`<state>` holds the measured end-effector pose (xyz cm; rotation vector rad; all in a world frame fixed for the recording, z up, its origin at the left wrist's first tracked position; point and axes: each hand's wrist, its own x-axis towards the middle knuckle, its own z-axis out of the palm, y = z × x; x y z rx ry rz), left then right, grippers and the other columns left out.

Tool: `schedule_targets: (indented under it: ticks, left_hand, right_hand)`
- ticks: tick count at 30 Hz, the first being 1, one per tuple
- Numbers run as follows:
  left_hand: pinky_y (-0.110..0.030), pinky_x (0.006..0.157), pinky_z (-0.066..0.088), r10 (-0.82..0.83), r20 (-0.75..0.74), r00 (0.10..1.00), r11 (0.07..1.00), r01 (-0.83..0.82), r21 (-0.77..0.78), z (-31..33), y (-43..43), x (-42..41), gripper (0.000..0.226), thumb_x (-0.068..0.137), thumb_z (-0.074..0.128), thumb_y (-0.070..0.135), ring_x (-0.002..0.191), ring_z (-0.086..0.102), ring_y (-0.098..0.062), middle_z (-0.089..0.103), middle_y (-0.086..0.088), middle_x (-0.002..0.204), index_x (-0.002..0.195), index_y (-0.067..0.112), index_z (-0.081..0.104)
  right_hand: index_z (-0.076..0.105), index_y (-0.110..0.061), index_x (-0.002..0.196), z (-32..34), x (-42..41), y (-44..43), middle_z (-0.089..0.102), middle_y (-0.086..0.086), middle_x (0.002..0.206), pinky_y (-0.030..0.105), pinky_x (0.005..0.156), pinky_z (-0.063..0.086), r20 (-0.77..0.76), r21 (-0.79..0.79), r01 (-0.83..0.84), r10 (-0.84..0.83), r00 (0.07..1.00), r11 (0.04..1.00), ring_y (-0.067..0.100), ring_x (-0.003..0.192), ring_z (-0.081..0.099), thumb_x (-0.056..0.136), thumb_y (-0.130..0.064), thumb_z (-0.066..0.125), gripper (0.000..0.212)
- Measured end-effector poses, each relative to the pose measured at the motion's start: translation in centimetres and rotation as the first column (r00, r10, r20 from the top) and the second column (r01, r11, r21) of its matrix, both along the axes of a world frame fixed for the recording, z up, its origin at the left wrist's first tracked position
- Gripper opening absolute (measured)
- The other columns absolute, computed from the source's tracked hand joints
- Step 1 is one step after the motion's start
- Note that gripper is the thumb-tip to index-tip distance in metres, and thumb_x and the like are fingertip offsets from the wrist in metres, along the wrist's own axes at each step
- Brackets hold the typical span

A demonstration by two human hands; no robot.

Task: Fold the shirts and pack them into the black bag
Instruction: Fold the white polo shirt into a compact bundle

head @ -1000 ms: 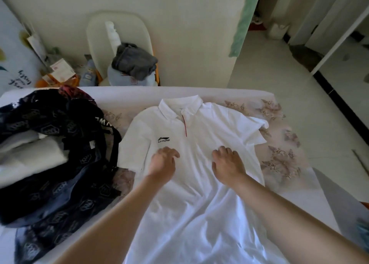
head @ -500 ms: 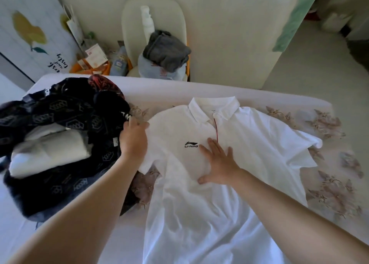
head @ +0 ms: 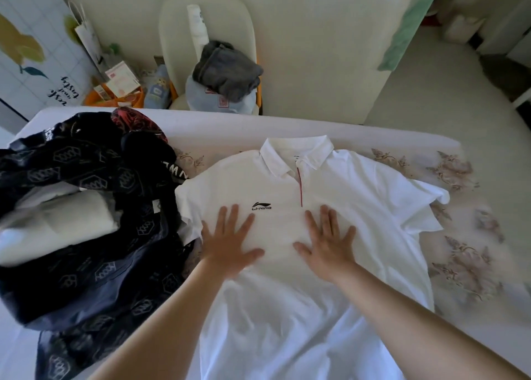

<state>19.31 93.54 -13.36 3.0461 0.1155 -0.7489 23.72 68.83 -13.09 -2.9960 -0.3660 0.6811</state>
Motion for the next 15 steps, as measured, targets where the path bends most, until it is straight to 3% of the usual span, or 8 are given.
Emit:
schedule_targets:
  ticks: [5, 9, 12, 14, 15]
  left_hand:
    - [-0.056, 0.116, -0.012, 0.018, -0.072, 0.997, 0.998, -0.013, 0.058, 2.4, -1.4, -0.2, 0.084, 0.093, 0.029, 0.07, 0.149, -0.021, -0.031, -0.027, -0.009, 0.16, 0.154, 0.033, -0.017]
    - [-0.044, 0.122, 0.002, -0.12, 0.177, 0.977, 0.973, 0.152, -0.174, 4.1, -5.5, -2.9, 0.063, 0.101, 0.038, 0.044, 0.152, -0.001, -0.025, 0.0, -0.004, 0.166, 0.157, 0.027, 0.017]
    - [-0.046, 0.12, 0.019, -0.241, 0.255, 0.936, 0.906, 0.311, -0.287, 3.4, -8.7, -7.2, 0.06, 0.095, 0.039, 0.054, 0.149, 0.023, -0.027, 0.023, -0.003, 0.162, 0.149, 0.029, 0.039]
    - [-0.052, 0.116, 0.026, -0.337, 0.197, 0.921, 0.889, 0.38, -0.255, 1.6, -9.3, -10.7, 0.074, 0.085, 0.038, 0.069, 0.144, 0.033, -0.031, 0.03, -0.005, 0.16, 0.148, 0.031, 0.04]
    - [-0.054, 0.117, 0.021, -0.37, 0.166, 0.914, 0.887, 0.401, -0.228, 0.6, -8.7, -12.4, 0.082, 0.08, 0.038, 0.074, 0.145, 0.031, -0.032, 0.027, -0.007, 0.161, 0.15, 0.032, 0.034]
  right_hand:
    - [-0.002, -0.028, 0.159, 1.7, -0.3, -2.5, -0.016, 0.009, 0.165, 0.052, 0.122, 0.002, -0.023, 0.076, -0.099, 0.101, 0.995, 0.992, 0.026, 0.153, -0.013, 0.099, -0.056, 0.036, 0.076]
    - [0.014, -0.024, 0.158, 2.3, -5.8, -5.0, -0.001, 0.012, 0.166, 0.054, 0.121, 0.012, 0.098, 0.092, -0.073, 0.064, 0.993, 0.993, 0.03, 0.153, 0.003, 0.093, -0.056, 0.022, 0.073]
    - [0.02, -0.025, 0.158, 1.9, -11.3, -6.9, 0.003, 0.013, 0.166, 0.057, 0.117, 0.02, 0.146, 0.095, -0.064, 0.049, 0.988, 0.993, 0.032, 0.153, 0.009, 0.093, -0.056, 0.02, 0.072]
    - [0.008, -0.029, 0.159, 1.4, -14.6, -8.1, -0.012, 0.01, 0.166, 0.056, 0.119, 0.012, 0.104, 0.058, -0.071, 0.064, 0.992, 0.996, 0.029, 0.153, -0.007, 0.092, -0.061, 0.017, 0.075]
    - [0.0, -0.031, 0.159, 1.1, -16.0, -8.8, -0.02, 0.008, 0.164, 0.055, 0.12, 0.007, 0.068, 0.028, -0.079, 0.077, 0.995, 0.996, 0.026, 0.152, -0.017, 0.09, -0.065, 0.013, 0.077]
